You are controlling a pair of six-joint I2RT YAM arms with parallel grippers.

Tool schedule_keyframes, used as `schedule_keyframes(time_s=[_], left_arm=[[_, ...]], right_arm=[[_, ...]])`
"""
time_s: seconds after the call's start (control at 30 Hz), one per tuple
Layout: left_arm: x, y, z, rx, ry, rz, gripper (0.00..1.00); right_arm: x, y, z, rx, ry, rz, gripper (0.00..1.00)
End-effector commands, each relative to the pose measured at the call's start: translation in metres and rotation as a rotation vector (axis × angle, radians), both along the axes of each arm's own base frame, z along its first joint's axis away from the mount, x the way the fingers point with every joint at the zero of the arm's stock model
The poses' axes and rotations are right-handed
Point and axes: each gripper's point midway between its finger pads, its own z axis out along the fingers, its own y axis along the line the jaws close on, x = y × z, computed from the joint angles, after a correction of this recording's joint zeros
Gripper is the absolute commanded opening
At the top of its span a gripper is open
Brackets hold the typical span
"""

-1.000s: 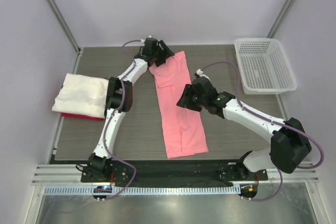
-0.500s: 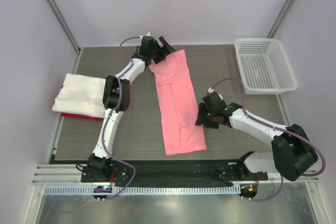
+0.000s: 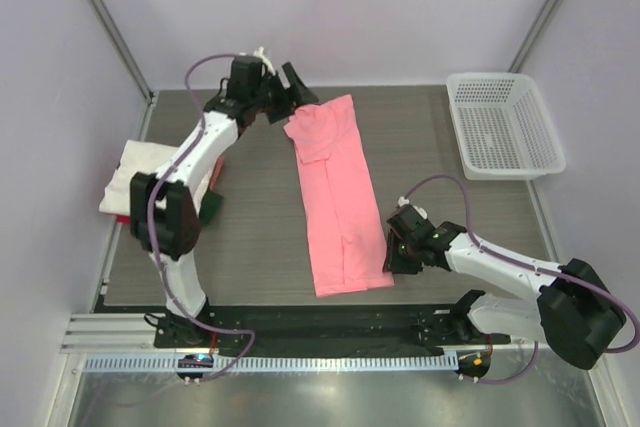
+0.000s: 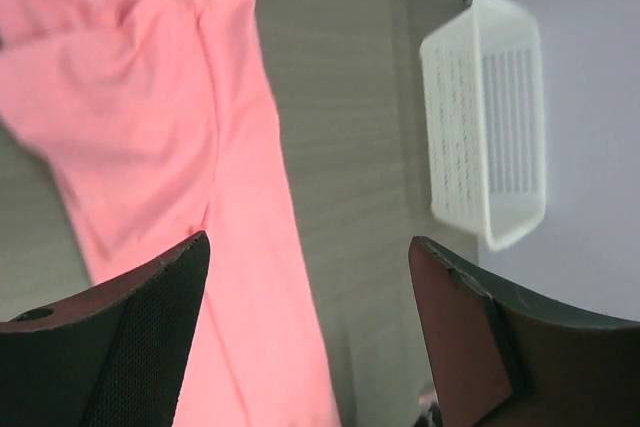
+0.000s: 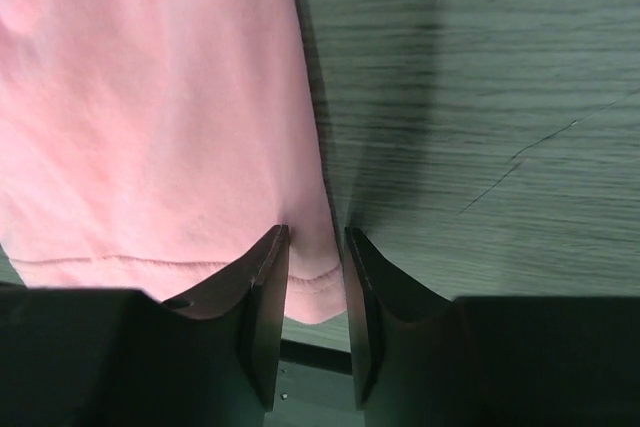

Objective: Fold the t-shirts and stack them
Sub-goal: Fold the tshirt

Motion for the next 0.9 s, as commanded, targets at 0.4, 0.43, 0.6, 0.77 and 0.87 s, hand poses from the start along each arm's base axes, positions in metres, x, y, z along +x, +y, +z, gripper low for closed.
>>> schedule_keyframes(time_s=[0.4, 0.43, 0.6, 0.77, 0.87], left_arm=[[-0.307, 0.032, -0.129, 0.210, 0.391, -0.151, 0.78], [-0.319, 0.043, -0.141, 0.232, 0.421, -0.125, 0.77], [-0.364, 0.054, -0.143, 0.137, 0.434, -0.116, 0.48], [-0.384, 0.044, -0.154, 0.087, 0.494, -0.139, 0.52], [-0.390, 0.034, -0.162, 0.078, 0.507, -0.151, 0.54]], right_arm=[[-0.038, 0.030, 0.001, 0.077, 0.036, 0.036, 0.01], [-0.038, 0.032, 0.002, 0.086, 0.035, 0.035, 0.01], [-0.040, 0.037, 0.006, 0.110, 0.026, 0.027, 0.01], [-0.041, 0.039, 0.007, 0.124, 0.027, 0.021, 0.01], [-0.044, 0.039, 0.007, 0.132, 0.027, 0.022, 0.01]])
